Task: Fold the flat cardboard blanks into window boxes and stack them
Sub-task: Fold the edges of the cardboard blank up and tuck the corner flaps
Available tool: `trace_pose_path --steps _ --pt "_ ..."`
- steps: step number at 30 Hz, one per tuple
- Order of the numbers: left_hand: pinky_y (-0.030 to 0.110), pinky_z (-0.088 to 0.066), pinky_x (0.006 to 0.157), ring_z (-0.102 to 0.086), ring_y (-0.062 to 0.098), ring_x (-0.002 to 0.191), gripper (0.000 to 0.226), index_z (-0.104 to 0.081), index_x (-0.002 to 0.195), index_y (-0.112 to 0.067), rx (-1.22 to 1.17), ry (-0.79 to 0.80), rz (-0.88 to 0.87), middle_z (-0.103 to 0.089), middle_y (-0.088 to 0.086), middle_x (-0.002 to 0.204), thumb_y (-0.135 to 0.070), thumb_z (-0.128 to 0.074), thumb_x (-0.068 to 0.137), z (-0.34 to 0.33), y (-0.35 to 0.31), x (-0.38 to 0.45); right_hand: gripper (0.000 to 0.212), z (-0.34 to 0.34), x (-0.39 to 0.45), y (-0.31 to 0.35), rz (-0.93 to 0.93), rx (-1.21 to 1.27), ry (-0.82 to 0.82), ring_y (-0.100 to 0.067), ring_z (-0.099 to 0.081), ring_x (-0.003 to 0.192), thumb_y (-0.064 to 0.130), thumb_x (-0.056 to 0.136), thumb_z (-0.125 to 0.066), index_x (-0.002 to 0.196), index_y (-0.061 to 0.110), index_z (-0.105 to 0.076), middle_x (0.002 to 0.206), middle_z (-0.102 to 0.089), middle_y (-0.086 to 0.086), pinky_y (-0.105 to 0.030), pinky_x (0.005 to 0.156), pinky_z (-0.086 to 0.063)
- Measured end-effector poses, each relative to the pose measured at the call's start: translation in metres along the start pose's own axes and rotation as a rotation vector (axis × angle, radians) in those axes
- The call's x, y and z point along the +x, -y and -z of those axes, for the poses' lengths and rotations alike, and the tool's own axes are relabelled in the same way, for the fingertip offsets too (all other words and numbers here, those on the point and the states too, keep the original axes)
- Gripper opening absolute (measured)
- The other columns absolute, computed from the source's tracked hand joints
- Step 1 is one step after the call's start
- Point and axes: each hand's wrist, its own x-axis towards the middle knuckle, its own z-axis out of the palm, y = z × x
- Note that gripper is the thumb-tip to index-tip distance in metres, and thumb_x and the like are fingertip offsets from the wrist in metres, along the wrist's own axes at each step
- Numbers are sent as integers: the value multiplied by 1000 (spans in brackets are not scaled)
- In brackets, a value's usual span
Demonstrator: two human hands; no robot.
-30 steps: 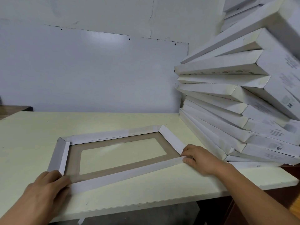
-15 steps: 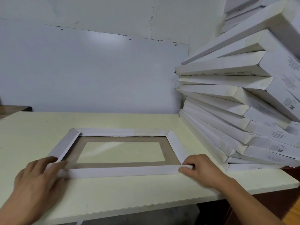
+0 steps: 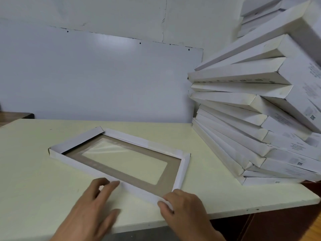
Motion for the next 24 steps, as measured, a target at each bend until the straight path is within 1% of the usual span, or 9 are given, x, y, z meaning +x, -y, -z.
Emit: trace_pose_path --steps 2,5,10,12,14,16,18,20,24 --pt "11 -42 55 -59 3 68 57 -59 126 -26 10 18 -32 -53 -5 117 -54 -51 78 -3 -9 1 15 -3 -1 9 2 28 14 -14 -55 49 36 75 -65 66 24 -66 61 -56 7 -20 44 -37" --pt "16 -51 63 -62 5 77 57 -61 128 -30 4 44 -45 -54 -5 125 -56 -52 78 -8 -16 0 25 -6 -2 12 -33 99 41 -17 -57 81 38 92 -46 94 22 -64 91 -60 3 -24 67 -37" --pt "19 -54 72 -63 3 92 55 -58 131 -33 9 95 -115 -56 -5 129 -57 -52 83 -6 -23 5 26 0 2 20 -43 167 144 -19 -57 94 39 98 -44 106 22 -63 101 -64 2 -30 81 -41" --pt "14 -50 75 -62 0 94 56 -60 130 -29 41 107 -179 -60 -7 124 -55 -55 81 -7 -28 9 25 1 0 31 -34 57 139 -18 -61 90 44 95 -52 105 24 -65 98 -68 4 -28 73 -39" --pt "13 -49 77 -61 3 92 59 -62 127 -24 34 115 -240 -62 -7 118 -51 -67 74 -10 -34 11 27 2 0 43 -21 -111 124 -8 -62 59 52 67 -80 78 30 -70 66 -66 12 -22 51 -34" --pt "14 -46 77 -58 5 89 62 -64 121 -23 8 135 -269 -62 -10 112 -51 -71 66 -12 -38 12 33 9 0 55 -12 -107 153 -4 -53 40 50 46 -91 65 33 -69 49 -58 15 -19 39 -34" --pt "16 -42 74 -52 7 84 50 -64 107 -24 -47 139 -241 -57 -11 101 -53 -71 66 -12 -40 11 21 8 -1 59 59 65 108 -11 -51 51 38 68 -82 74 26 -66 61 -63 8 -22 49 -37" --pt "20 -38 68 -45 9 79 40 -60 91 -24 -30 100 -204 -49 -10 91 -57 -69 70 -13 -39 11 5 14 3 59 49 324 266 -11 -45 66 26 88 -57 87 22 -57 77 -62 1 -25 62 -35" --pt "25 -40 63 -41 10 73 45 -48 73 -24 29 27 -145 -41 -10 81 -67 -57 83 -10 -34 6 31 23 14 22 83 452 310 5 -56 103 18 89 -53 115 29 -68 111 -64 18 -16 93 -42"
